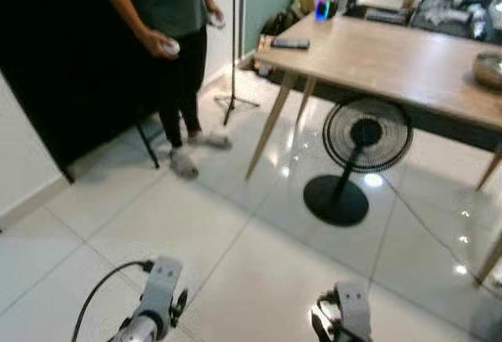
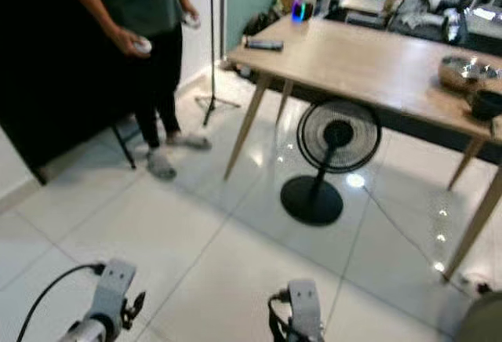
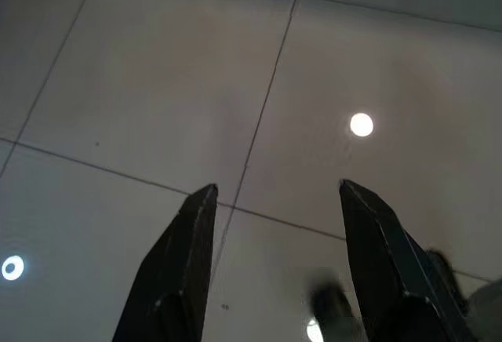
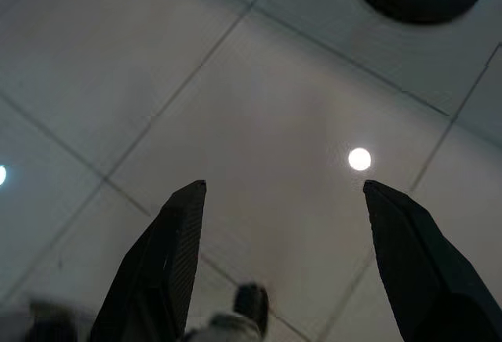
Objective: Setting the table
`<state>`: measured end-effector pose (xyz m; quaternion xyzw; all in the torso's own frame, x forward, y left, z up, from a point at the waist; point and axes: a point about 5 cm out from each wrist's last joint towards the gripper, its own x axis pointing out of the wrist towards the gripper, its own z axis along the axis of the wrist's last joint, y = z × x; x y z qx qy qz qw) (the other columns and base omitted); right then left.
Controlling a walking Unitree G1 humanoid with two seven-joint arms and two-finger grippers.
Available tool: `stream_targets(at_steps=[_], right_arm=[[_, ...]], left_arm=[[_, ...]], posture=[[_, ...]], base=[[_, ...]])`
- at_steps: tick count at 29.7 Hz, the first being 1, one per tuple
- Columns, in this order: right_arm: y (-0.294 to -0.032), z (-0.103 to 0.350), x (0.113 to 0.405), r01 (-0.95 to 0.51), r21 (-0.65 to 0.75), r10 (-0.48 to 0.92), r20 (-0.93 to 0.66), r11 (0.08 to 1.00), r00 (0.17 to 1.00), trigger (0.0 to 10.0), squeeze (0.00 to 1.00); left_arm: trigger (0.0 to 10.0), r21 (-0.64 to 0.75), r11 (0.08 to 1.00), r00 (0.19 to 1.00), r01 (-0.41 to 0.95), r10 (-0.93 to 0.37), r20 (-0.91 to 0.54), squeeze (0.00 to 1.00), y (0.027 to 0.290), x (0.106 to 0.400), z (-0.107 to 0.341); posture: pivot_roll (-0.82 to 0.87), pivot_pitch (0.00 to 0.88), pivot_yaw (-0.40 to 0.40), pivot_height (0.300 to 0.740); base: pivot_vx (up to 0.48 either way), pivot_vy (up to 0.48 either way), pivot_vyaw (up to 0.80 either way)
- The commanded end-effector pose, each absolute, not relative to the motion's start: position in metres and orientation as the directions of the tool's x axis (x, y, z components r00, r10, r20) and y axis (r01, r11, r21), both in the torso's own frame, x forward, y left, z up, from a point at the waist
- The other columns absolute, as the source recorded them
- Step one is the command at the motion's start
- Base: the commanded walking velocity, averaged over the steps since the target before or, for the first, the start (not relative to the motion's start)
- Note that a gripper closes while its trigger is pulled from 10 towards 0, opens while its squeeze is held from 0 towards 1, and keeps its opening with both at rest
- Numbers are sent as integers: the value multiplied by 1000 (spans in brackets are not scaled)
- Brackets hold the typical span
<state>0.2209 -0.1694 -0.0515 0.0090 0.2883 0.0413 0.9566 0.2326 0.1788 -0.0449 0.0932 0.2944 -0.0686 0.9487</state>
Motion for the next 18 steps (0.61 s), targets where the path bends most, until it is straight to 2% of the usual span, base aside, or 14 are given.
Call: stream_targets(at_steps=[1,9,16,18], right_arm=[[-165,-58,213,-77,54,94,-578,996,810,10000,0],[-166,-57,213,-76,49,90,-577,996,812,10000,0],[-166,-57,213,-75,45,88,-577,996,812,10000,0],[-166,-58,213,-70,48,85,-583,996,808,10000,0]], left_arm=[[10000,144,974,798,173,-52,-601,0,186,226,-50],[10000,144,975,796,166,-46,-603,0,187,226,-50],[10000,145,975,795,165,-45,-605,0,188,226,-50],[10000,146,975,794,166,-44,-606,0,188,225,-50]], posture=[[-47,0,102,740],[-47,0,102,740],[-46,0,102,740],[-45,0,102,740]], base=[[480,0,-775],[448,0,-781],[0,0,-79],[0,0,-653]])
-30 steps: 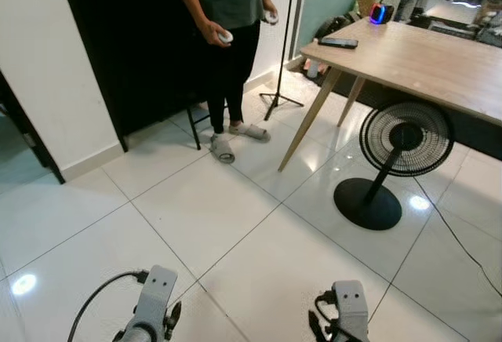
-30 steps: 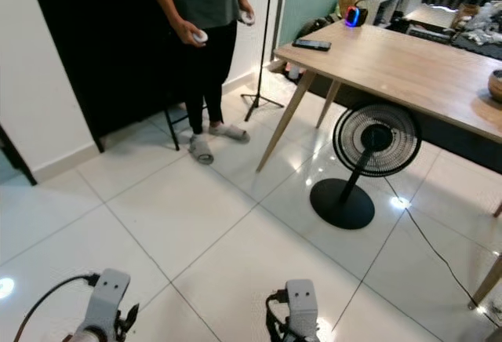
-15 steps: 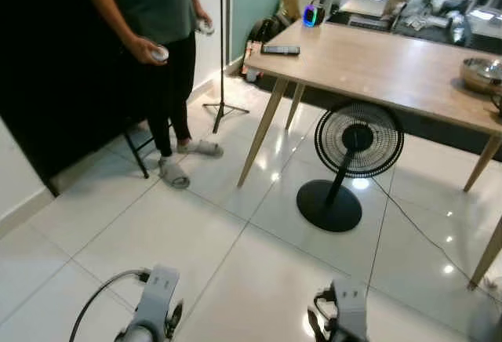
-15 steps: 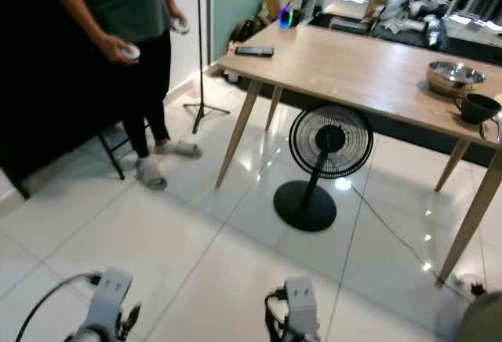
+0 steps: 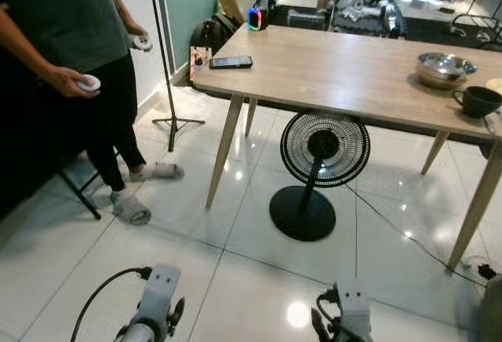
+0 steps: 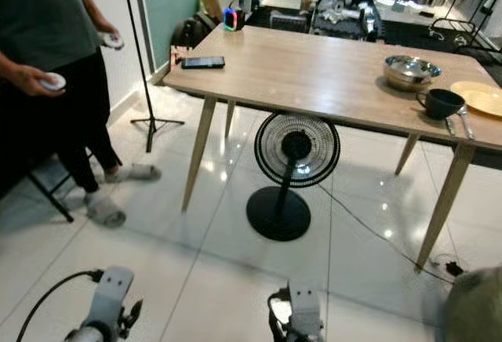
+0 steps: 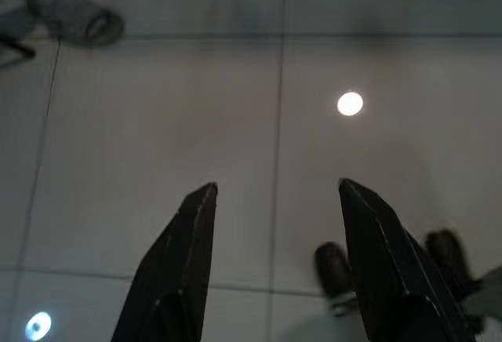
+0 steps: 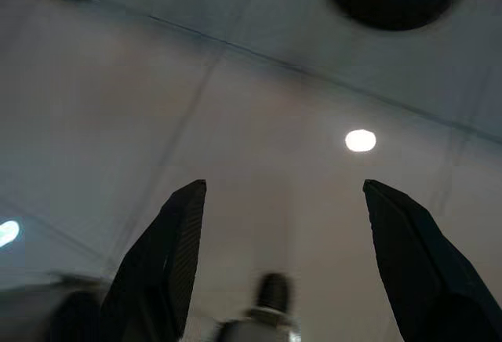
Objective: Setting the table
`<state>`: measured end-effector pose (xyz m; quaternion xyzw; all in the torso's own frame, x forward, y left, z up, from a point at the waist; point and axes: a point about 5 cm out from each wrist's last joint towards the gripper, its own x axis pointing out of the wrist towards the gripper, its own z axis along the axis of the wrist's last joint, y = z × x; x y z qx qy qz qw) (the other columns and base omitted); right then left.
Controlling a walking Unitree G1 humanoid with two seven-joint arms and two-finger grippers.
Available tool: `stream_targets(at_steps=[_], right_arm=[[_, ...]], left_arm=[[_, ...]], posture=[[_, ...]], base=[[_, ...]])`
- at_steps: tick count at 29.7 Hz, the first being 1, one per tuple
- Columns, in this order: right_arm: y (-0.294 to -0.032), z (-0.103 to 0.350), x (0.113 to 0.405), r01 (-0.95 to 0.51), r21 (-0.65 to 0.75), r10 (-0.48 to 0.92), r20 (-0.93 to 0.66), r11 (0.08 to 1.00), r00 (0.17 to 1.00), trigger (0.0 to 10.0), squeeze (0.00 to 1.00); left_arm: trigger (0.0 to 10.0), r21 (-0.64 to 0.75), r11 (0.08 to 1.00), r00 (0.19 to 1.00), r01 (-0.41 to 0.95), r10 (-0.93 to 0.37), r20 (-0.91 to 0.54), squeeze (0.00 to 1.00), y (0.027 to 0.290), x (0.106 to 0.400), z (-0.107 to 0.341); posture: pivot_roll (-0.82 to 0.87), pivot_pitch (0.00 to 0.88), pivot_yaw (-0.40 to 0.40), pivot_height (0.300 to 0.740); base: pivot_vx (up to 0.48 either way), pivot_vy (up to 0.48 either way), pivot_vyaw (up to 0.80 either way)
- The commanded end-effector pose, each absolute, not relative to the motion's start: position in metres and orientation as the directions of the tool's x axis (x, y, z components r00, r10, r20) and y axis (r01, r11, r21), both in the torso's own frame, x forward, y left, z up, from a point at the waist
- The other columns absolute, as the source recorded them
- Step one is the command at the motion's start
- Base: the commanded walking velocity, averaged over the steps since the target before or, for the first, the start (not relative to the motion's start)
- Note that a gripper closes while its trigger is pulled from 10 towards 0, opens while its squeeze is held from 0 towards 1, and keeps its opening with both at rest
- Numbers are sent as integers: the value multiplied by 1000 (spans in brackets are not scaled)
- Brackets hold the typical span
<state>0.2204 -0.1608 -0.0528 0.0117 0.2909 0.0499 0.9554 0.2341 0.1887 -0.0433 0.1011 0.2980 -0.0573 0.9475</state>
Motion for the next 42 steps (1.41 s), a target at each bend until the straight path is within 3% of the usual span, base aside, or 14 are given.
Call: stream_targets(at_steps=[1,42], right_arm=[[-166,-58,213,-68,49,84,-585,996,807,10000,0],[-165,-58,213,-65,56,86,-582,996,808,10000,0]], left_arm=[[10000,145,975,794,165,-44,-607,0,188,225,-50],[10000,151,973,791,174,-47,-610,0,187,226,-50]], posture=[[-45,0,102,740],[-45,0,105,740]], base=[[0,0,-800],[0,0,-782]])
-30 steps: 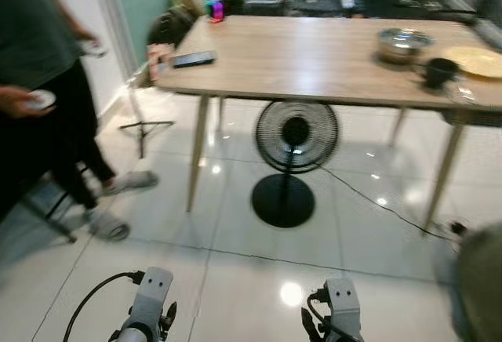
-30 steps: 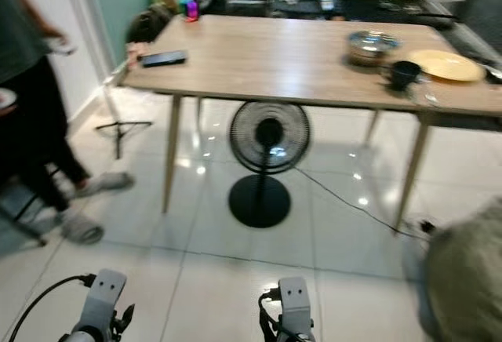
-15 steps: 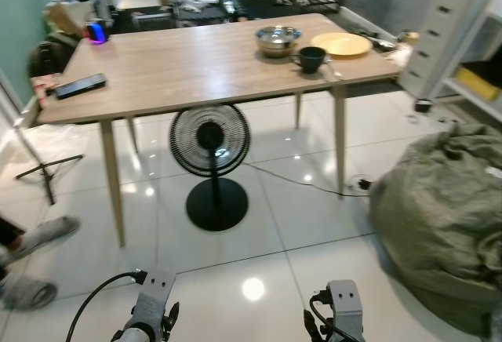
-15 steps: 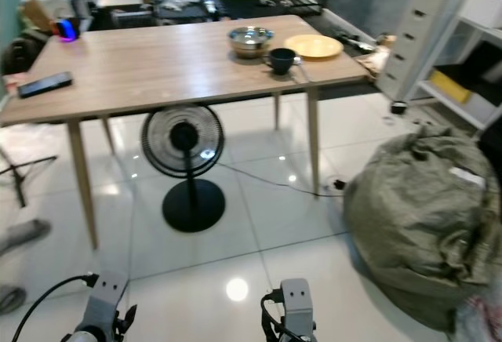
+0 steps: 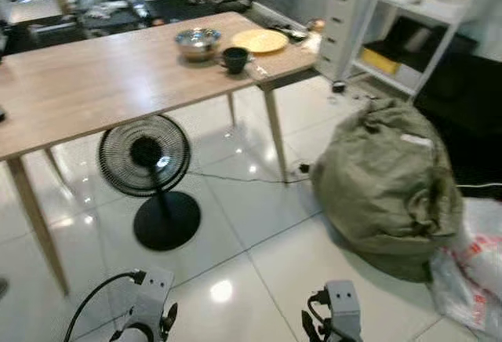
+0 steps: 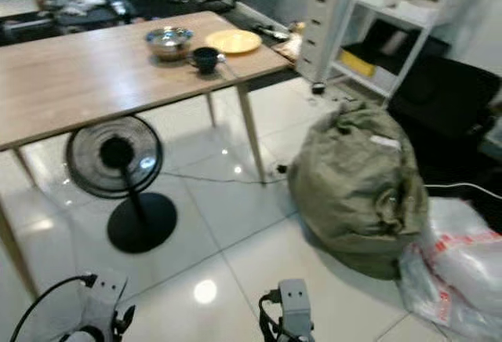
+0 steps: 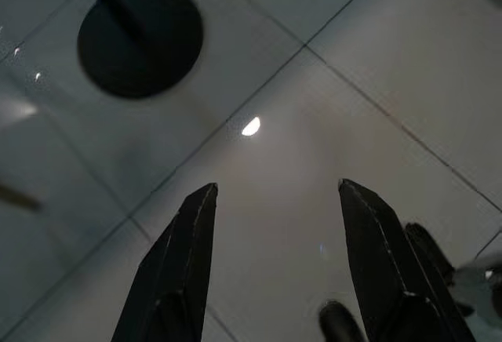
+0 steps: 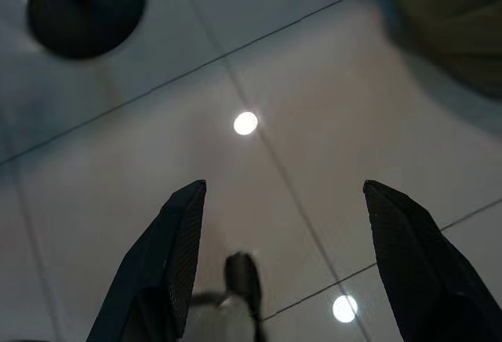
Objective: Setting the table
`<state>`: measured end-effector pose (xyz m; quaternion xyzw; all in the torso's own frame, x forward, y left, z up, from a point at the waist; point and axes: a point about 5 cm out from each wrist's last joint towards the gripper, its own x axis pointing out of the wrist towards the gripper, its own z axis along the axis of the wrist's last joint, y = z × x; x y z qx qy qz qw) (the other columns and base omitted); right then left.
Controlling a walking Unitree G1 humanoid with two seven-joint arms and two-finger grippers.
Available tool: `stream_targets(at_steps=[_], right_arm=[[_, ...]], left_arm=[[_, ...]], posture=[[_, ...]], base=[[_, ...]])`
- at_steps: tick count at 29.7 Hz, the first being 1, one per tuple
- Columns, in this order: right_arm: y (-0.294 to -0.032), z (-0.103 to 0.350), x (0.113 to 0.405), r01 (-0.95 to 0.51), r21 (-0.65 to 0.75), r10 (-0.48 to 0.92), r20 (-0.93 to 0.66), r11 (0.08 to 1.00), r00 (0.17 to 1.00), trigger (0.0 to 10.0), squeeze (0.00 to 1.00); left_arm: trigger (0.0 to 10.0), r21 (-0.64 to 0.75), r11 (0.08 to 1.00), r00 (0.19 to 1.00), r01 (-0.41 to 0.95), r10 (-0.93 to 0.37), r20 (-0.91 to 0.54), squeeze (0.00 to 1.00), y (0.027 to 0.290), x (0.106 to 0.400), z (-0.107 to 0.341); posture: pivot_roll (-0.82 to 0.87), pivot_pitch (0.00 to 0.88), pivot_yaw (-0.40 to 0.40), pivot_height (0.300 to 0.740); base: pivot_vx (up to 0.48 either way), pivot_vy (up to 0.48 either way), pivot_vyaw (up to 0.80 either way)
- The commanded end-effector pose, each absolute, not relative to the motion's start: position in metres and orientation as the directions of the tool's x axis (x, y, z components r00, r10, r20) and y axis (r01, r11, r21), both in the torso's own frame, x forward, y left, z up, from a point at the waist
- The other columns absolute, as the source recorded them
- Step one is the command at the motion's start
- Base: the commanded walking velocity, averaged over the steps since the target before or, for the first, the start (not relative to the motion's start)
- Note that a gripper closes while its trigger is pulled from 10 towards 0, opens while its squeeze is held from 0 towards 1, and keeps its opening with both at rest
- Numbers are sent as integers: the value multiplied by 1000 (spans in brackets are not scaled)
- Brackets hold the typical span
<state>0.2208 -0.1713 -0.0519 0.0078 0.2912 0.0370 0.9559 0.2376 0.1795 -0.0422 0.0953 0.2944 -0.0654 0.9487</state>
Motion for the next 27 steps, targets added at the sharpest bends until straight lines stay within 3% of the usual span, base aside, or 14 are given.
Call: stream_targets(at_steps=[1,5,15,22,27], right_arm=[[-165,-58,213,-65,56,86,-582,996,808,10000,0],[-166,-56,215,-60,45,75,-565,997,822,10000,0],[-164,-13,257,-36,79,60,-322,996,945,10000,0],[-140,69,306,-168,55,167,35,984,985,10000,0],[-136,101,317,-192,25,187,145,981,972,10000,0]], left_arm=[[10000,151,973,791,174,-47,-610,0,187,226,-50],[10000,154,971,794,182,-52,-606,0,186,227,-50],[10000,201,971,842,131,-2,-539,0,194,237,-39],[10000,206,978,967,-26,77,-243,0,217,283,23],[10000,201,979,993,-27,50,-111,0,214,299,55]], posture=[[-45,0,105,740],[-44,0,105,740],[-43,0,109,740],[-27,0,103,740],[-18,0,99,740]], base=[[0,0,-781],[321,0,-781],[480,0,0],[480,0,0],[480,0,0]])
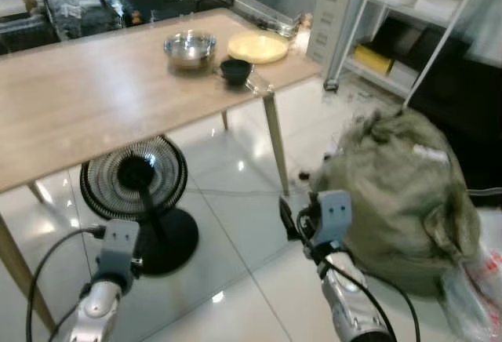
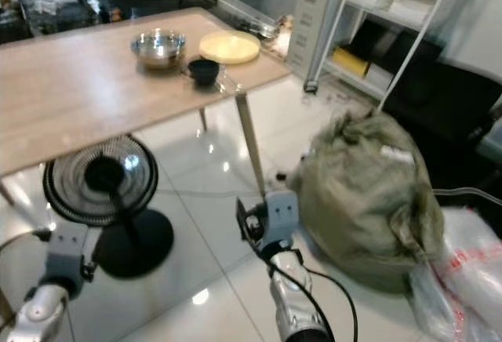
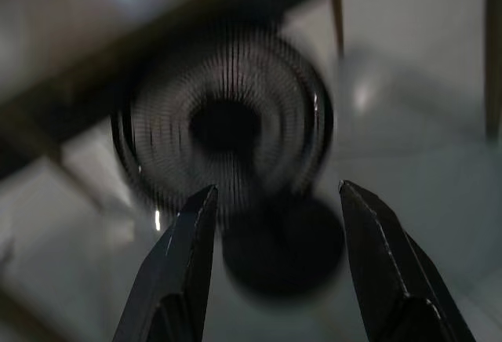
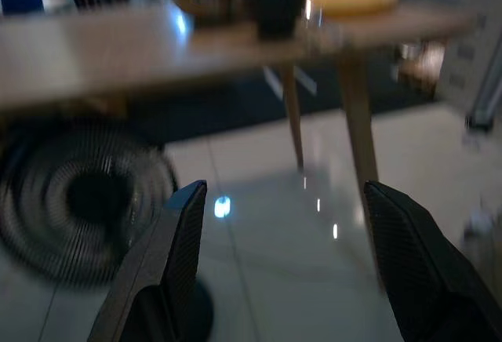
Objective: Setting the table
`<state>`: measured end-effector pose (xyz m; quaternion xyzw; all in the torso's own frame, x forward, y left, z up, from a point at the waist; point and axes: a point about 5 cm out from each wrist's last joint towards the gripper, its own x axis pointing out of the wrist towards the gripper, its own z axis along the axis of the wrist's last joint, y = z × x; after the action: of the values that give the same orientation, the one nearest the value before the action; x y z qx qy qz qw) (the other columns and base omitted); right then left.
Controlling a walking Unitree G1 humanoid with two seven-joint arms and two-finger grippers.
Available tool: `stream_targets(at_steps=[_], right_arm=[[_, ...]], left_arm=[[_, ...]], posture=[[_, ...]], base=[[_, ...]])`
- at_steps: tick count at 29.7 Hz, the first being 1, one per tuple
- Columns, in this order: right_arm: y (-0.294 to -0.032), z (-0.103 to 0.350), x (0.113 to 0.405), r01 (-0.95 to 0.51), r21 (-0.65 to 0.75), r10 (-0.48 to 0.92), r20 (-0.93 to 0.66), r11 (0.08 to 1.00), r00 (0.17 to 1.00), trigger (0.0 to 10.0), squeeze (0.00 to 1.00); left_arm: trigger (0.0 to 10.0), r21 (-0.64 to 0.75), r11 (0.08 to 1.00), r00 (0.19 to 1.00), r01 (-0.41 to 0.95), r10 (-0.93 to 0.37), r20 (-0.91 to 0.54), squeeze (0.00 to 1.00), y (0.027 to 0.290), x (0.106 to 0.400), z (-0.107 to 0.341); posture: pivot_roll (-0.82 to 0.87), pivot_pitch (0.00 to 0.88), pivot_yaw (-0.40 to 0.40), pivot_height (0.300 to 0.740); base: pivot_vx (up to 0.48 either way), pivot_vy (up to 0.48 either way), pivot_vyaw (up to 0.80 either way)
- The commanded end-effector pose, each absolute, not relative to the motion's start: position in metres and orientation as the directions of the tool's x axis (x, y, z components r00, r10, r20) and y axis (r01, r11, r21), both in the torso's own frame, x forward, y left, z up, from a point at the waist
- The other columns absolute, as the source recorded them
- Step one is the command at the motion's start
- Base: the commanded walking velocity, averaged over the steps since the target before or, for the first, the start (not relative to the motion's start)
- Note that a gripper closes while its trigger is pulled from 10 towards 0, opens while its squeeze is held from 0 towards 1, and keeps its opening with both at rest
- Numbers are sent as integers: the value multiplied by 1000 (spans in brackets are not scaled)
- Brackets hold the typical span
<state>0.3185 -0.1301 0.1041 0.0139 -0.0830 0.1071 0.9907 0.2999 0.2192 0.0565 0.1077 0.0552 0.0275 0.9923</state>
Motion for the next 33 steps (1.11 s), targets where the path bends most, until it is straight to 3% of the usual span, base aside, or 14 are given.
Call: stream_targets(at_steps=[1,8,11,18,23,33], right_arm=[[-137,109,320,-188,25,181,168,982,969,10000,0],[-148,124,324,-119,17,113,207,993,972,10000,0],[-162,129,321,-8,-17,11,207,1000,978,10000,0],[-179,148,322,100,-24,-90,264,995,960,10000,0],[-185,175,327,102,-43,-82,333,994,939,10000,0],[-180,181,326,72,-51,-50,339,996,939,10000,0]], left_arm=[[10000,197,980,997,-25,40,-73,0,212,304,65],[10000,197,980,999,-1,-9,51,0,199,317,99],[10000,215,976,990,43,-70,119,0,188,321,122],[10000,215,972,975,92,-131,177,0,180,324,149],[10000,241,963,958,124,-179,223,0,173,326,172],[10000,254,957,955,142,-200,219,0,167,323,178]], posture=[[-18,0,99,740],[-23,0,103,740],[-25,0,105,740],[-22,0,111,740],[-18,0,115,740],[-16,0,116,740]], base=[[480,0,0],[480,0,0],[480,0,0],[478,0,0],[449,0,0],[347,0,0]])
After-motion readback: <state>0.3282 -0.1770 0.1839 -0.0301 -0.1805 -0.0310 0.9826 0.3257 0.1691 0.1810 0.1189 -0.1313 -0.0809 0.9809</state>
